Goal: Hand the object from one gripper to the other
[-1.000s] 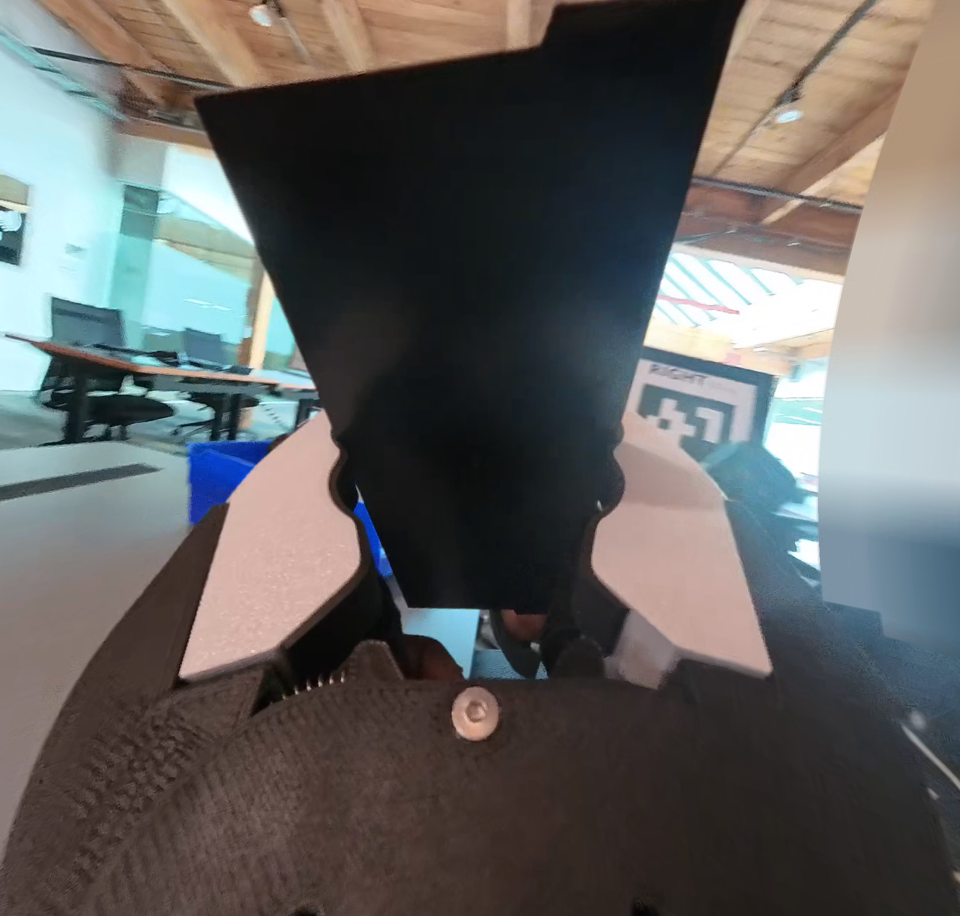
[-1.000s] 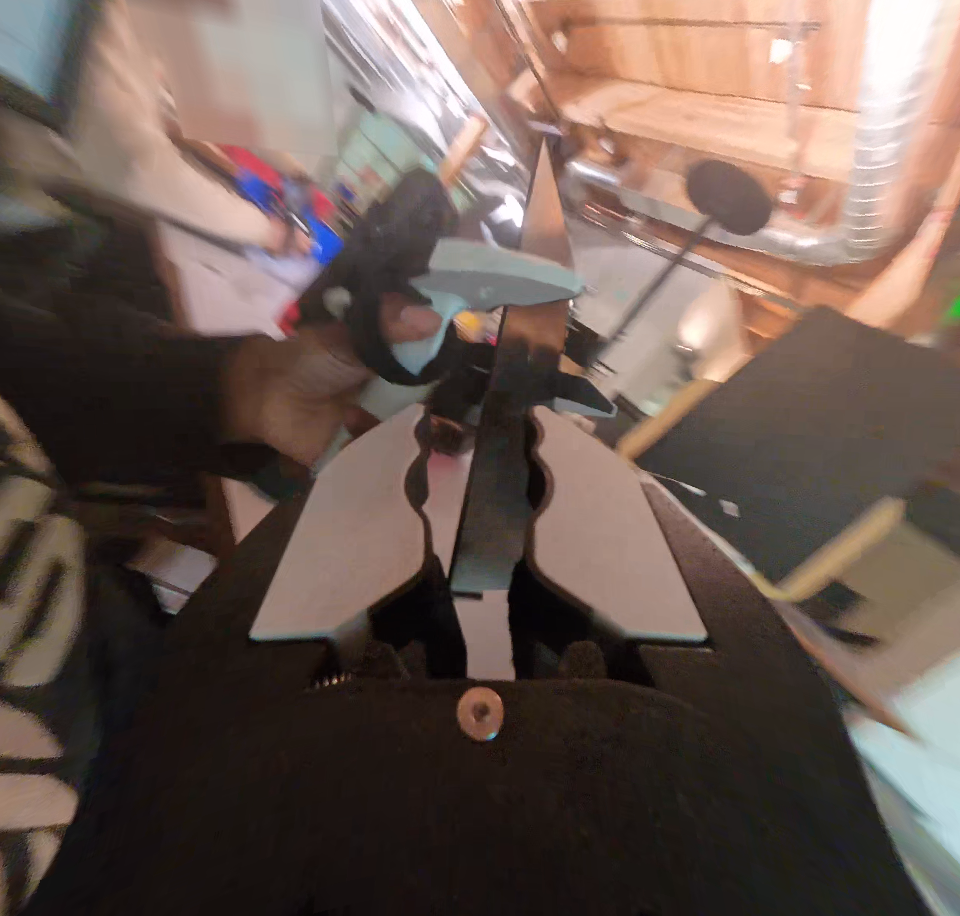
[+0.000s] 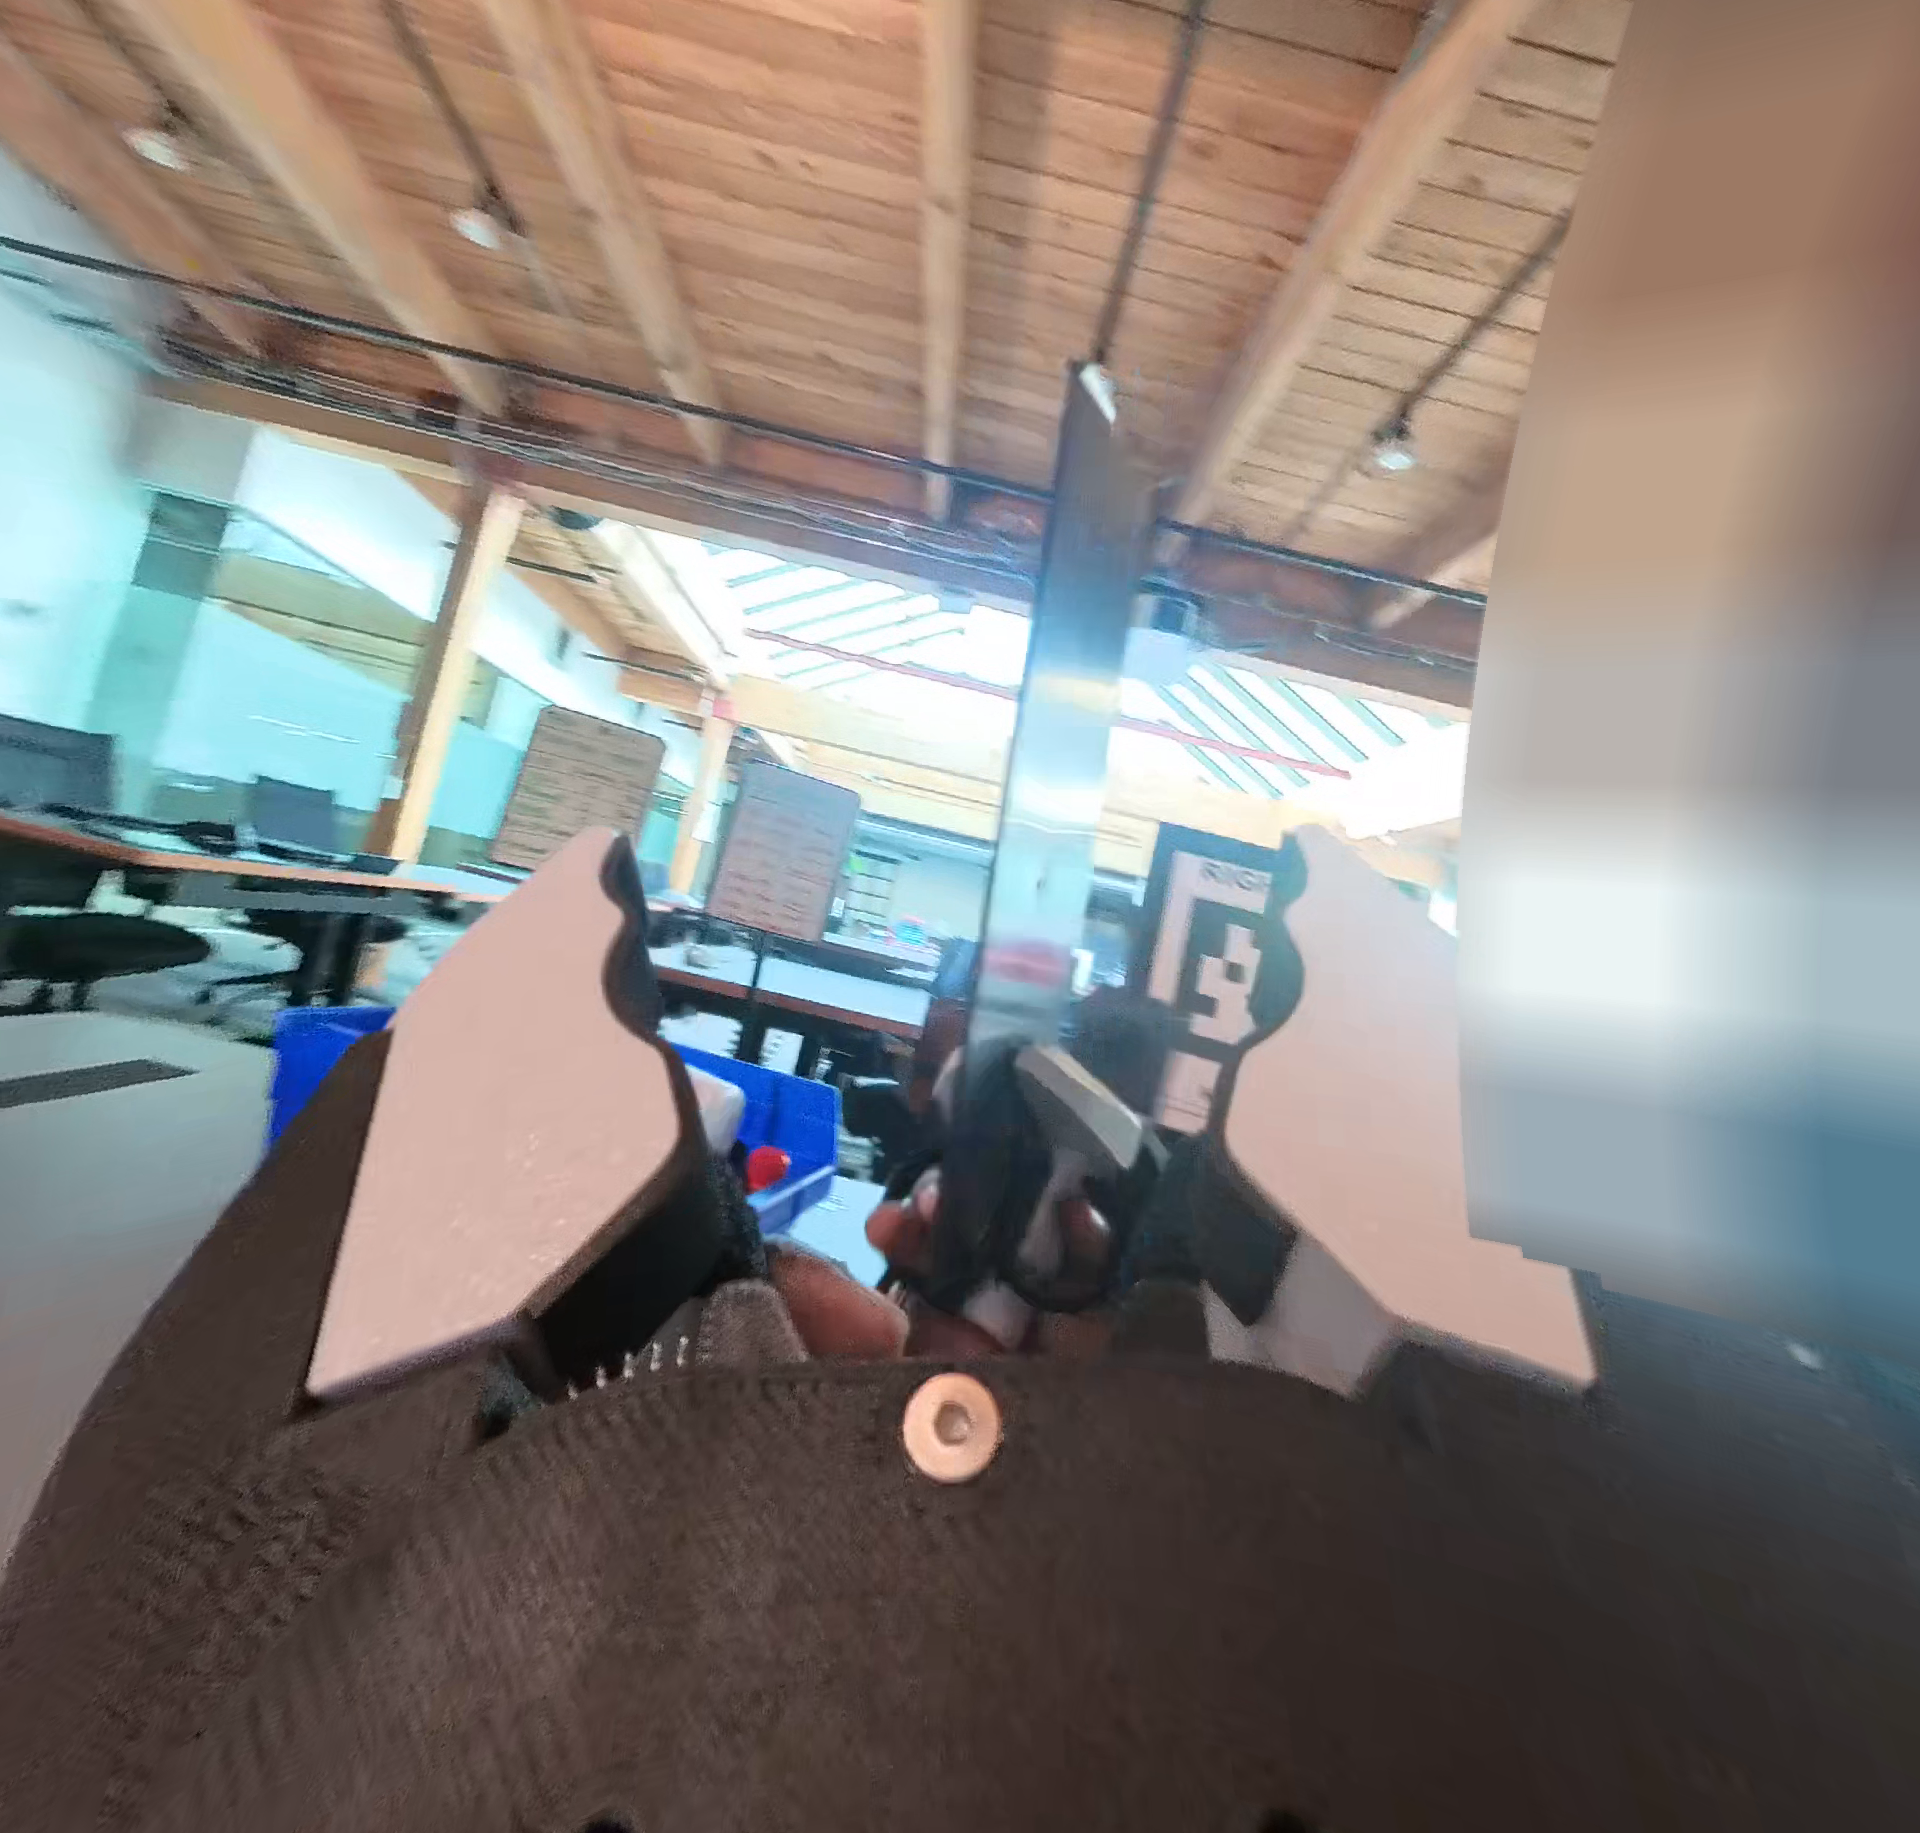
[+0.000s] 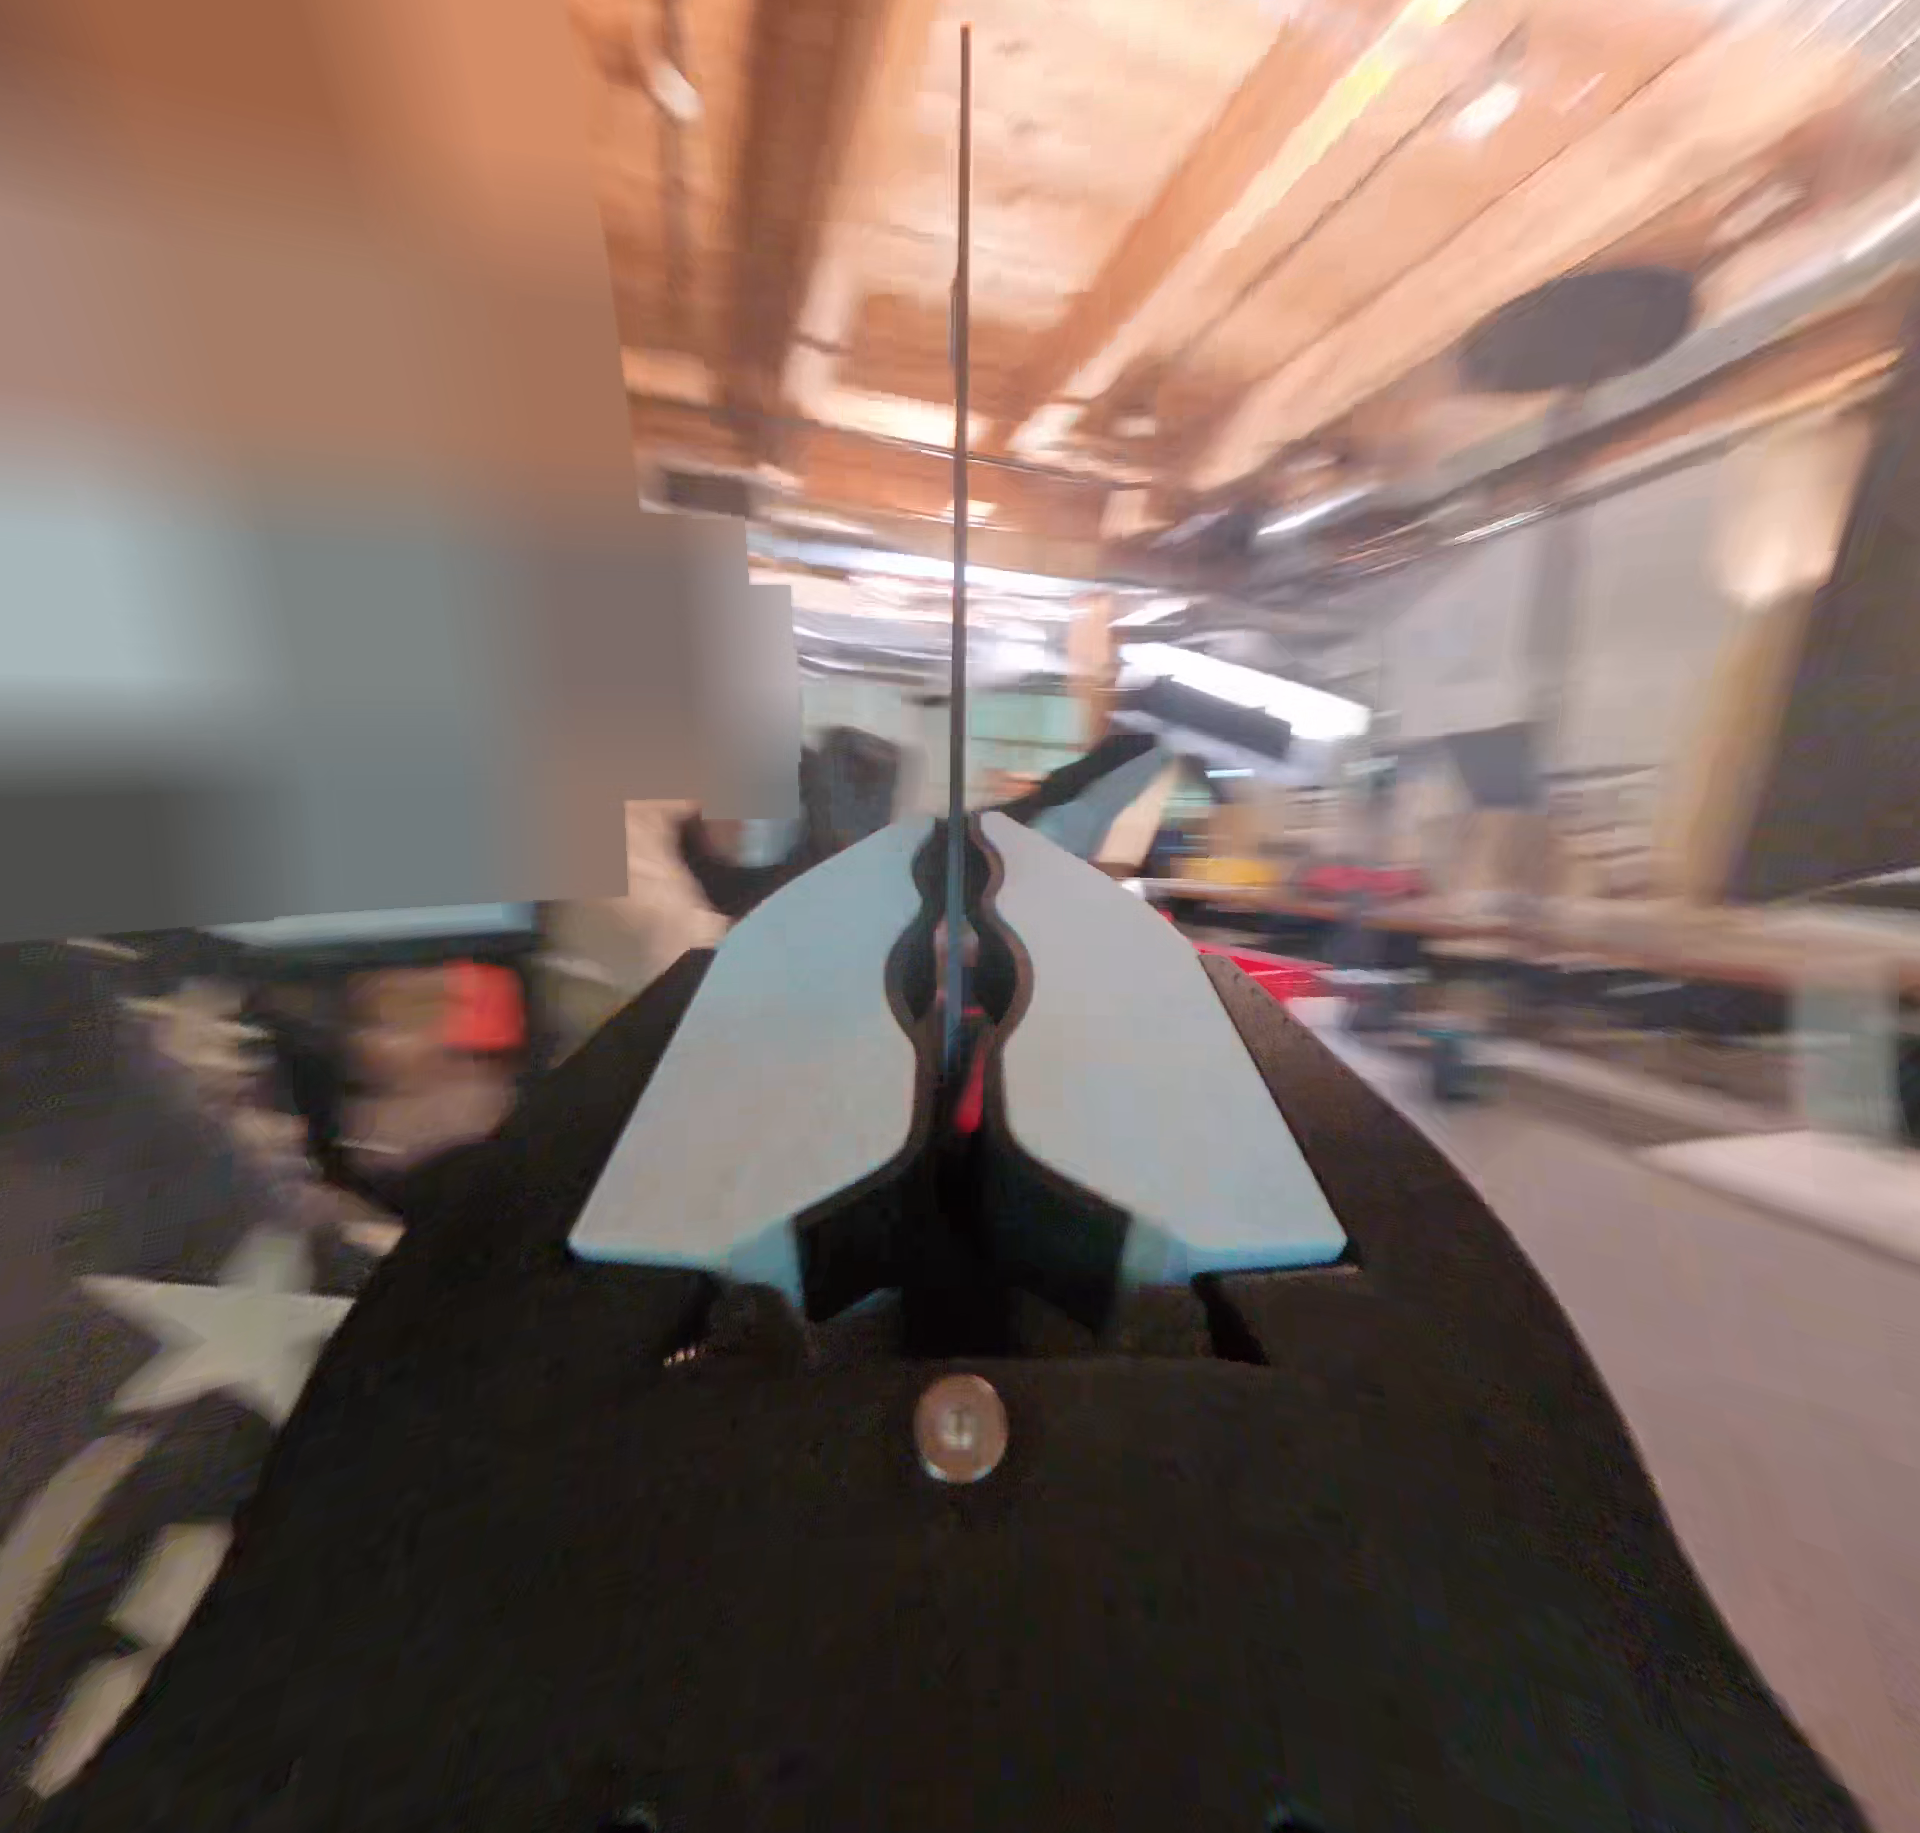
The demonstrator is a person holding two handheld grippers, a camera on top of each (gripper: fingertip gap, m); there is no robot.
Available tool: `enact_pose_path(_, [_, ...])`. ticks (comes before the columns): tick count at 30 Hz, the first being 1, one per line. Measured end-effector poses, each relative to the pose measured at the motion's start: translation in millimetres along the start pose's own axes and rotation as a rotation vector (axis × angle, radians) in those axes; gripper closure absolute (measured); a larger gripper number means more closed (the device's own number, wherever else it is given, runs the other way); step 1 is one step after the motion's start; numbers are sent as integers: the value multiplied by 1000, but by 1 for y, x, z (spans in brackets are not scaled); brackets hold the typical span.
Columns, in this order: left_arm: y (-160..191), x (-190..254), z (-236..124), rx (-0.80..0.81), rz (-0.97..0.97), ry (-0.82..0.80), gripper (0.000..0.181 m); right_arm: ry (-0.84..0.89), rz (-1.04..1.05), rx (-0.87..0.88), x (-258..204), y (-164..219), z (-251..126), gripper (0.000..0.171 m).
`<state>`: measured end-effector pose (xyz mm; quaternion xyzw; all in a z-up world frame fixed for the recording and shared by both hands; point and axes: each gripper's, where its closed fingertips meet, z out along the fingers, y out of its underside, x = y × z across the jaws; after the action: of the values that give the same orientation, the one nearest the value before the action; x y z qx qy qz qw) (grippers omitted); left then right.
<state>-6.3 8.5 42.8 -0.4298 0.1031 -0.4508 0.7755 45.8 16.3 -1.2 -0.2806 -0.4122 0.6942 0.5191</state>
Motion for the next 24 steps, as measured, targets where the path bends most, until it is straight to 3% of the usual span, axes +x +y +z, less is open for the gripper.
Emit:
enact_pose_path(1, [1, -4, 1, 3, 13, -45, 68, 97, -171, -37, 8, -4, -2, 169])
enact_pose_path(5, [12, -8, 7, -36, 58, -150, 66, 288, -678, -213, 11, 1, -1, 169])
enact_pose_path(11, [27, -2, 15, -81, 60, -180, 67, 298, -775, -326, 6, 28, 5, 169])
enact_pose_path(16, [27, -8, 11, -66, 0, -199, 82, 336, -857, -400, 7, 44, 7, 170])
enact_pose_path(19, [26, -7, 10, -80, -25, -154, 83, 295, -930, -436, -1, 52, 10, 162])
enact_pose_path(21, [21, -1, 9, -85, -30, -95, 82, 144, -841, -433, -18, 60, 15, 134])
enact_pose_path(24, [12, 8, 5, -103, 14, -1, 81, -21, -497, -330, -35, 42, 16, 111])
